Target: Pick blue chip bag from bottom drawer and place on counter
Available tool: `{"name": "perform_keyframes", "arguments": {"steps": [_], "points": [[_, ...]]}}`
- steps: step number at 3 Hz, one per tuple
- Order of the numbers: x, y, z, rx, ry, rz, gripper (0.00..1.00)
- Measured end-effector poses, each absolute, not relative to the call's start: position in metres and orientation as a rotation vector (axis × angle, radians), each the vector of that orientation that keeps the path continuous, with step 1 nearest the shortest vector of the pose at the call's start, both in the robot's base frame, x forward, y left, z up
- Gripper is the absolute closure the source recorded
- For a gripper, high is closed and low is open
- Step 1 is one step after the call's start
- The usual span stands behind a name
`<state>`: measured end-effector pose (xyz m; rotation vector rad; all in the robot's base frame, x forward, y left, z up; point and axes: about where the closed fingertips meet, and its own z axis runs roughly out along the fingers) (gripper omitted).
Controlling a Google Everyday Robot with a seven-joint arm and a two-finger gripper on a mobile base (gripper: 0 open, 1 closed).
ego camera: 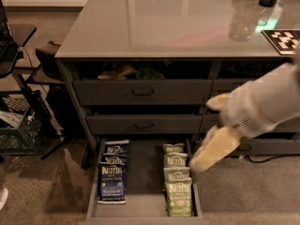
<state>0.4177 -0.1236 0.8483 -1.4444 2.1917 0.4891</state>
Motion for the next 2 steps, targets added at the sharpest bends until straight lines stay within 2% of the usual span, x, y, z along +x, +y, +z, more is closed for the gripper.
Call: {"name": "perform_keyframes", "arguments": {"steps": [1, 2], "points": [[0.403, -0.061, 0.777, -1.362, 2.252, 0.647, 0.0], [0.386, 0.003, 0.641, -1.366, 2.428, 0.753, 0.0]]}}
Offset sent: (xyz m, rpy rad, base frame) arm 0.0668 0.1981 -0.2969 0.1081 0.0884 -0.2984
